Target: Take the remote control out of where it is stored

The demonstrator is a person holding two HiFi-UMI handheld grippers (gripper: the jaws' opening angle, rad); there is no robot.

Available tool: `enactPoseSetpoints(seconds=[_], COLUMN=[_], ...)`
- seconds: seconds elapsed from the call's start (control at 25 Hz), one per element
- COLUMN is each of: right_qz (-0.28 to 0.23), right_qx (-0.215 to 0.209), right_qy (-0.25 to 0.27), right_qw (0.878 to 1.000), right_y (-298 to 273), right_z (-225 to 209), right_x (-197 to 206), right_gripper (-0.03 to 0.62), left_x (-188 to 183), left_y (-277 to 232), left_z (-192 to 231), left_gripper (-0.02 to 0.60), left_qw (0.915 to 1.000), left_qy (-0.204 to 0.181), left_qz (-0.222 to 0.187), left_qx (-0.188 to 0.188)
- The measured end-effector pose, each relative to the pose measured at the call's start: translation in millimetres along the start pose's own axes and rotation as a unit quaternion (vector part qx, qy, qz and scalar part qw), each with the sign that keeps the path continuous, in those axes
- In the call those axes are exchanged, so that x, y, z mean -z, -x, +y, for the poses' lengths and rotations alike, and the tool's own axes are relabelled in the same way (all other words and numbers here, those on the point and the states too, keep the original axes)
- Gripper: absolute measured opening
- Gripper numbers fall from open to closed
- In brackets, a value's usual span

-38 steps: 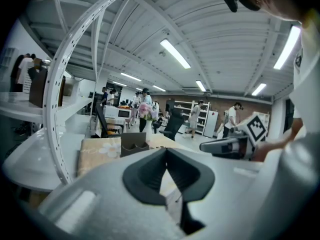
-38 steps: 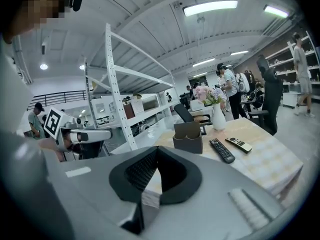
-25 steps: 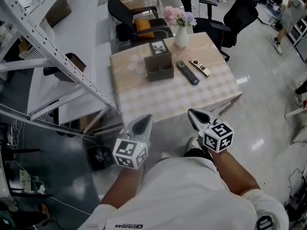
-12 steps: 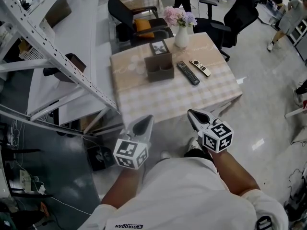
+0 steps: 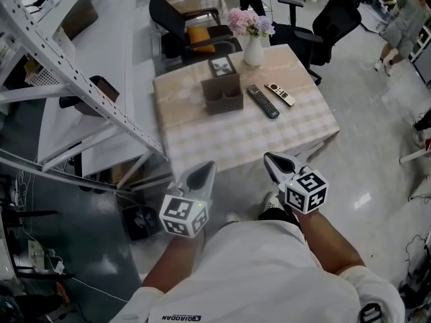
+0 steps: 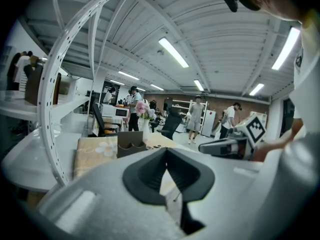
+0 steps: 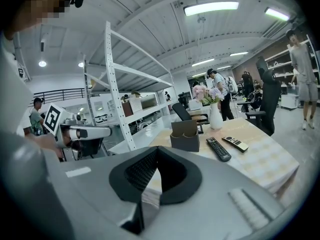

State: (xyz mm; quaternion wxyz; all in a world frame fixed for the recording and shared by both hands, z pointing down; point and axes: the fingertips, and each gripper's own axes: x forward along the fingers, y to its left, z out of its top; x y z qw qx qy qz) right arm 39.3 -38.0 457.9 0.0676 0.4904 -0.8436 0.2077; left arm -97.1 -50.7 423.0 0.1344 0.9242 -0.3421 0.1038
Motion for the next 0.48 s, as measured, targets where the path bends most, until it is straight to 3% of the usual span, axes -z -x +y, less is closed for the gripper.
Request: enactPoseSetpoints(seconds=[0.48], right_qz=[0.002], right_qx=[-0.001], right_qy=[0.002], right_qw=[1.0], right_y=[-2.0], right_z=[1.0], right_x=[0.1], right_gripper=[0.006], left_x=[-2.0], left_y=[-0.3], left_z=[1.4], left_gripper=[0.003], left_qw=[1.0], left_qy=[0.0], left_qz=[-0.001], left_qx=[0.0])
